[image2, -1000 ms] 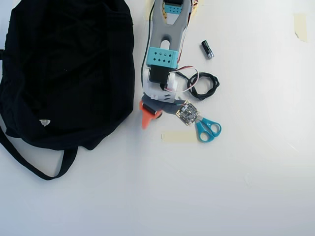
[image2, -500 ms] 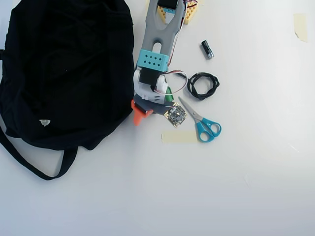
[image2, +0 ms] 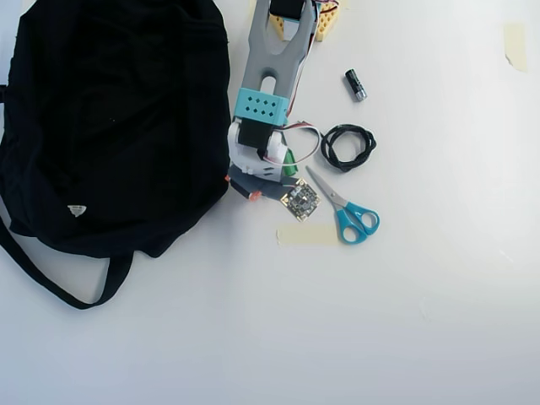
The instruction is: Put the bike light into the black bag
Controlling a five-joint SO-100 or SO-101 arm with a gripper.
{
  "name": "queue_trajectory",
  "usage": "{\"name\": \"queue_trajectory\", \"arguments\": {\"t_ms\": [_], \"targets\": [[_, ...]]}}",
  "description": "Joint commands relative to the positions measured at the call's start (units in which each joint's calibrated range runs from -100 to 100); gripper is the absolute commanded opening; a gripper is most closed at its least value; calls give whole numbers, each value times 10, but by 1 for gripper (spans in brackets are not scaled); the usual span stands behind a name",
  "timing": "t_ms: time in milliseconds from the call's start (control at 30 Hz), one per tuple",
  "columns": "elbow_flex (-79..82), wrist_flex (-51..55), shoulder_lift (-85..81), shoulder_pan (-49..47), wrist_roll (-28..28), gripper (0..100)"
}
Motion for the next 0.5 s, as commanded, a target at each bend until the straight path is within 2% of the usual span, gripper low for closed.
{"name": "queue_trajectory", "arguments": {"t_ms": [0, 67, 200, 467], "targets": [[-5, 1, -1, -1, -3, 2], [-5, 2, -7, -1, -16, 2], [-26, 29, -25, -1, -85, 2], [-168, 180, -31, -21, -123, 2]]}}
